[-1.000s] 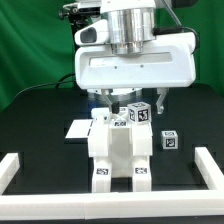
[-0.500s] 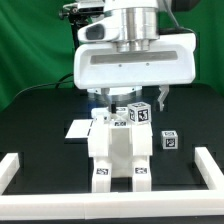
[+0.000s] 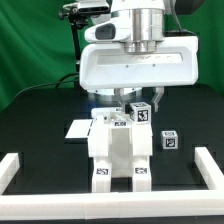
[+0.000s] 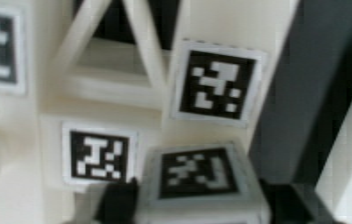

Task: Assemble chair

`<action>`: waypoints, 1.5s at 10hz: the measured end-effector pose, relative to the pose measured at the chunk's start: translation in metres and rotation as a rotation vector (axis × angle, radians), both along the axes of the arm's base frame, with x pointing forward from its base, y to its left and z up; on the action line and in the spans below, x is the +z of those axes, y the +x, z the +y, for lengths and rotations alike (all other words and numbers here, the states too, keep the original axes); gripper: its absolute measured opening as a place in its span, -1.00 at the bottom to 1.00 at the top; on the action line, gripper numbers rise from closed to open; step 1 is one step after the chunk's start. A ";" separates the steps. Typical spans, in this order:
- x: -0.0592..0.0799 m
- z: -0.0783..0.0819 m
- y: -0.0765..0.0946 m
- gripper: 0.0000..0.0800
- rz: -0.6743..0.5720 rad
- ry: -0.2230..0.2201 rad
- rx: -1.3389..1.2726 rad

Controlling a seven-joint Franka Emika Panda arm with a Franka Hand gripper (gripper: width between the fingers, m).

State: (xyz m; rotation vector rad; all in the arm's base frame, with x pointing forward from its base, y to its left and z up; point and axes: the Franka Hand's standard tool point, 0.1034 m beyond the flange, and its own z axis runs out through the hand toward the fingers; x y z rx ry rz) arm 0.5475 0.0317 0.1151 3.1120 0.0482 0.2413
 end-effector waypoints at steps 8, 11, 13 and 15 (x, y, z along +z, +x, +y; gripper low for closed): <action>-0.001 0.005 0.005 -0.29 -0.013 0.122 -0.691; 0.000 0.008 0.010 -0.29 -0.015 0.236 -1.184; 0.001 0.007 0.012 -0.29 -0.013 0.279 -1.281; 0.000 0.008 0.012 -0.06 -0.014 0.265 -1.201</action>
Offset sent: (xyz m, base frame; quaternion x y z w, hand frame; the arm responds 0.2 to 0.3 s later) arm 0.0000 0.0000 0.0000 0.0000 0.0000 0.1296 0.9916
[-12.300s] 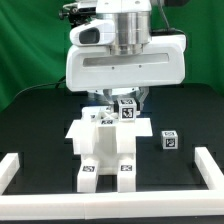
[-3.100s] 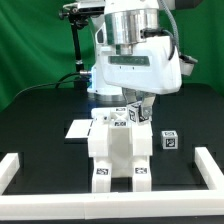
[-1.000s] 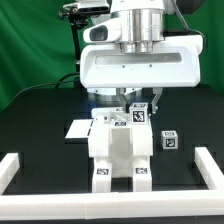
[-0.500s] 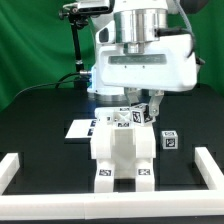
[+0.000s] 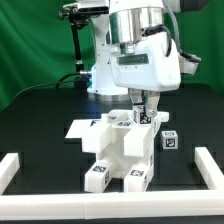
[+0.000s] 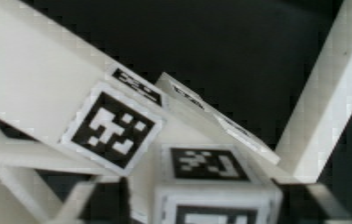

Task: Assemble chair

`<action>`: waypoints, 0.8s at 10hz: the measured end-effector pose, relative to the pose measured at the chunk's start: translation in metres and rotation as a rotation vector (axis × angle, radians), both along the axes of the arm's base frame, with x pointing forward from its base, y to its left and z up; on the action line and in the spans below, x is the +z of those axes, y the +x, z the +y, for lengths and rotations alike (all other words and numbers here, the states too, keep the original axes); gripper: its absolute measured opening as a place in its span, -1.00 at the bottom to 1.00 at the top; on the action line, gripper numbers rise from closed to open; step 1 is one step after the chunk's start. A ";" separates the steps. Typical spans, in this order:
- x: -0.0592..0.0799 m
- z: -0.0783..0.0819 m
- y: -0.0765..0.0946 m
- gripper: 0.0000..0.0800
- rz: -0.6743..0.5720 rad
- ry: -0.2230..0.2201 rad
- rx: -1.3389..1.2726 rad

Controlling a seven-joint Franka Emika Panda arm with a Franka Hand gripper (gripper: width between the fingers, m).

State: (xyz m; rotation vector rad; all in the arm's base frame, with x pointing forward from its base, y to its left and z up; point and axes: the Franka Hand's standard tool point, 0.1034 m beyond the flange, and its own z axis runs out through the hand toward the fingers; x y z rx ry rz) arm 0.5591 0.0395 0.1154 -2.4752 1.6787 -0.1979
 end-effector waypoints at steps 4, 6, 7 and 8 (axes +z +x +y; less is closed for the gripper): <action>-0.003 -0.018 0.008 0.61 -0.018 -0.119 0.598; -0.004 -0.018 0.007 0.62 -0.022 -0.150 0.758; -0.004 -0.018 0.007 0.62 -0.023 -0.165 0.826; -0.004 -0.016 0.007 0.62 -0.022 -0.186 0.928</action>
Offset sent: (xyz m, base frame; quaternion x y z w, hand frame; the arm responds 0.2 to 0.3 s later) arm 0.0146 -0.0019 -0.0072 0.0328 -0.0505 -0.2995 0.9522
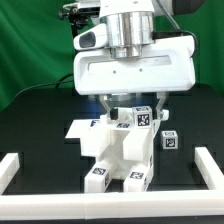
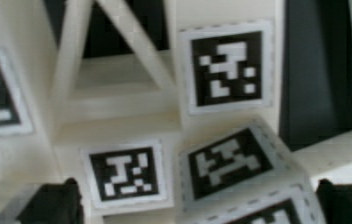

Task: Assemble chair

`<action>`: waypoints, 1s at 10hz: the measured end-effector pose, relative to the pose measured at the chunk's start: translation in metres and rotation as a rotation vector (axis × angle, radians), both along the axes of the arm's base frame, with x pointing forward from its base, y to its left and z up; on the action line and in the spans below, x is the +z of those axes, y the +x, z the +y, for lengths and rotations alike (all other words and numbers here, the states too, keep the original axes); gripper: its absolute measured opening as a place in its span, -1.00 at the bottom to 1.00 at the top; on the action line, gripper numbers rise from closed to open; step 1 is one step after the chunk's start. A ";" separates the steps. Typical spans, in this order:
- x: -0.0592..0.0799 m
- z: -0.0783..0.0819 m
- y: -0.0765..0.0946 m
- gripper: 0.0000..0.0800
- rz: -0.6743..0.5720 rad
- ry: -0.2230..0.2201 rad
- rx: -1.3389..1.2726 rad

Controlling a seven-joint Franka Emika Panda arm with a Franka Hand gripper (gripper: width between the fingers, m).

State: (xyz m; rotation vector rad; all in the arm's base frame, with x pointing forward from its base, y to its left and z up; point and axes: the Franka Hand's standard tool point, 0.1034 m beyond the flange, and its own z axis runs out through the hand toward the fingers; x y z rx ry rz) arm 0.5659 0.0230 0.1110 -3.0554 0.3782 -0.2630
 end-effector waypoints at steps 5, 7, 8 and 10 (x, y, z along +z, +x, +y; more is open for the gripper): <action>0.000 0.002 0.000 -0.30 0.004 -0.015 0.039; 0.000 0.003 0.000 -0.30 0.007 0.018 -0.130; 0.000 0.003 0.000 -0.30 0.009 0.029 -0.188; 0.000 0.003 0.000 -0.30 0.012 0.049 -0.299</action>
Offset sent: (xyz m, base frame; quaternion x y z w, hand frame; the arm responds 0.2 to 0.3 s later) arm 0.0000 0.0000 0.0000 0.0000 0.0000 0.0000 1.0000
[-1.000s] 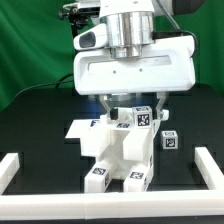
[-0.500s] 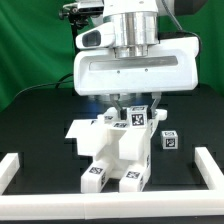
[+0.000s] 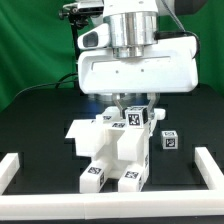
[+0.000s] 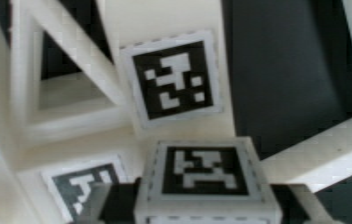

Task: Assemble chair

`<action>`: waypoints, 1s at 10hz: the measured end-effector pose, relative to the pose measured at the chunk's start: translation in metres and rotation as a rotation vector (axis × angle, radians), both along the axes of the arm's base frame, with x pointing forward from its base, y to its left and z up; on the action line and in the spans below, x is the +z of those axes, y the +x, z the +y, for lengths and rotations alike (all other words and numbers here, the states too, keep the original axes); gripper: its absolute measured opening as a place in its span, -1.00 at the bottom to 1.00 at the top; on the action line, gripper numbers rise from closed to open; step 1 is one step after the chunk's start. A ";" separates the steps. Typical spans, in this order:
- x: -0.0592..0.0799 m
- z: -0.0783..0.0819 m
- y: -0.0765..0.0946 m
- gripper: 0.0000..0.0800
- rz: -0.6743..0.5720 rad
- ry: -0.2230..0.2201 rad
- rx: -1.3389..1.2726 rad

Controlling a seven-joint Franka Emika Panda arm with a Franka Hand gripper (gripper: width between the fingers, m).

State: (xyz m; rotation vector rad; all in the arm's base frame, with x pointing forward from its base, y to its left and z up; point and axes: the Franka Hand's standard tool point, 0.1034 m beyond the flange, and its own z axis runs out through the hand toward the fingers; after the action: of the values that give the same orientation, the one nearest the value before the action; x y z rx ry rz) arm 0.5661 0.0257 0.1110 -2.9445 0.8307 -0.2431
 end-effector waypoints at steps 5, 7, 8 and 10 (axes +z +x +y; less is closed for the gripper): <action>0.000 0.001 0.001 -0.30 0.006 0.061 -0.313; 0.000 -0.001 0.007 -0.30 0.027 0.101 -0.553; 0.000 -0.002 0.008 -0.30 0.027 0.113 -0.619; 0.000 0.001 0.008 -0.30 0.033 0.142 -0.744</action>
Offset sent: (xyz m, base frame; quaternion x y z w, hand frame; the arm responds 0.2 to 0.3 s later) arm 0.0000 0.0000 0.0000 0.0000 0.0000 0.1938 0.9810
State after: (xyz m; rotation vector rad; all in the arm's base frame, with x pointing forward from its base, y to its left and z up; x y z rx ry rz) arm 0.5744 0.0262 0.1107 -2.3848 1.8246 -0.1586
